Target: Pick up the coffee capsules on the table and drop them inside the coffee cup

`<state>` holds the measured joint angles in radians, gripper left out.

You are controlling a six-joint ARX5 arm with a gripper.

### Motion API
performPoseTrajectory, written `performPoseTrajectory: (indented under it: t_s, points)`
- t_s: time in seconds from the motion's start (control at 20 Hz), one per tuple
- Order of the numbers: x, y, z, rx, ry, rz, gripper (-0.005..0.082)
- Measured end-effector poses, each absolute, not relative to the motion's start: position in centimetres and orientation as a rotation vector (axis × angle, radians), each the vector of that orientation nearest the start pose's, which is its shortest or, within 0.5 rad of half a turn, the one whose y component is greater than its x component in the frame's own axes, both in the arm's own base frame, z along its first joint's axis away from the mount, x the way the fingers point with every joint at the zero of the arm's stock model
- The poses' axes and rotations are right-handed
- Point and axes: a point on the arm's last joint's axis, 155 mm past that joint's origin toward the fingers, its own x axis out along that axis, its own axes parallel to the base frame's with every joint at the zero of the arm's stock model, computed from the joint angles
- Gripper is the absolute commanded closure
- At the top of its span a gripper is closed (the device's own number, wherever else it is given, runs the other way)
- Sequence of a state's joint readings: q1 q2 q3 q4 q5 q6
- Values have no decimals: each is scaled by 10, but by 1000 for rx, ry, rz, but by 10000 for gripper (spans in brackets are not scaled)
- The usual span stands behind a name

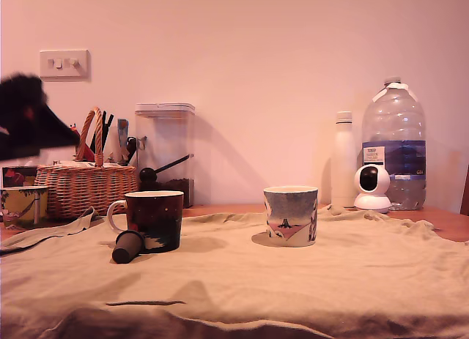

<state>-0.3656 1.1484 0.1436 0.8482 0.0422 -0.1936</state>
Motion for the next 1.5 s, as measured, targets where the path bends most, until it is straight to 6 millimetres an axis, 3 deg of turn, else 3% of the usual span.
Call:
performPoseTrajectory:
  t_s: [0.45,0.95,1.3,1.5]
  points:
    - [324,-151,77,-142,279,-431,238]
    - [324,-152,61,-133,327,-428,238]
    - [351,-165,53,-99,361,-429,238]
    - [367,-173,37,-89,412,-428,238]
